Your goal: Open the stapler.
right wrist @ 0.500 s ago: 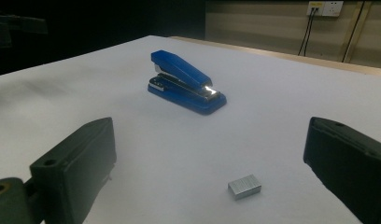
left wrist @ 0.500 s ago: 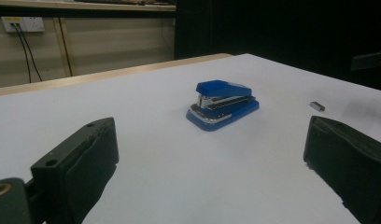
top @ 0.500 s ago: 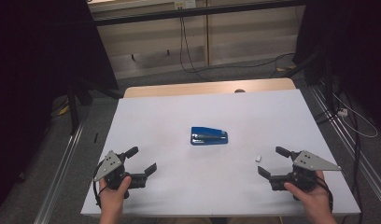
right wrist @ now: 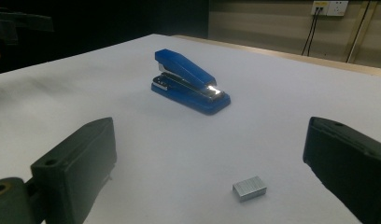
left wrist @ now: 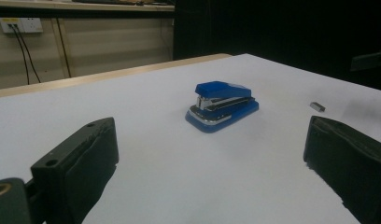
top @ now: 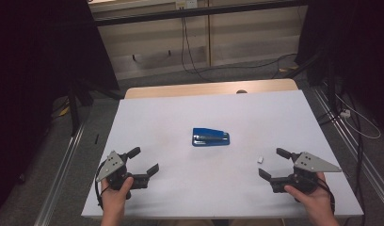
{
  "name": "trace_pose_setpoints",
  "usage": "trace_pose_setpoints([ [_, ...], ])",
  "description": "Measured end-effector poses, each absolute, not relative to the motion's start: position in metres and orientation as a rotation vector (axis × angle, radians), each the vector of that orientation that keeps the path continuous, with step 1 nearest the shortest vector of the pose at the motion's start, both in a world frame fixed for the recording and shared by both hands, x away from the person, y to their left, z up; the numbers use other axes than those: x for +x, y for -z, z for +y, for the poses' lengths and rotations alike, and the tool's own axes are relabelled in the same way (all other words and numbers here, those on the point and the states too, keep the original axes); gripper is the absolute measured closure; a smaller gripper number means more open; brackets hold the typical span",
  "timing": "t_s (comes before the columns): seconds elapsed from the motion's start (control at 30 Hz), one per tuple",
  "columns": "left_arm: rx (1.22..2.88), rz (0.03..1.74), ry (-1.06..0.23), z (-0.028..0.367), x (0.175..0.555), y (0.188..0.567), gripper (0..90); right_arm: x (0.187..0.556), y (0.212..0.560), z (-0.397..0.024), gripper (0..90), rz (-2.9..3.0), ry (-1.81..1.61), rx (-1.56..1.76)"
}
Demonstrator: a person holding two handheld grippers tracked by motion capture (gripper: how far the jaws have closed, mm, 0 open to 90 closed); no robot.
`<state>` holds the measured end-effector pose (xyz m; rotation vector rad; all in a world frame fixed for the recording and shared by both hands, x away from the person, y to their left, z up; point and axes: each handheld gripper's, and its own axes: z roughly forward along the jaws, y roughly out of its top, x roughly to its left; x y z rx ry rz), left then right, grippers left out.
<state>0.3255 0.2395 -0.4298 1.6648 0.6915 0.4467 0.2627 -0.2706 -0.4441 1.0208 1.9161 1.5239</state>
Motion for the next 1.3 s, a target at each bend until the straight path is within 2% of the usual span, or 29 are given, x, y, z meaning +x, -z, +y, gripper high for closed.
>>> trace_pose_setpoints([
  [1.3, 1.694, 0.661, -0.415, 0.202, 0.353, 0.421, 3.1, 0.303, 0.430, -0.237, 5.9, 1.984, -1.534, 0.977],
])
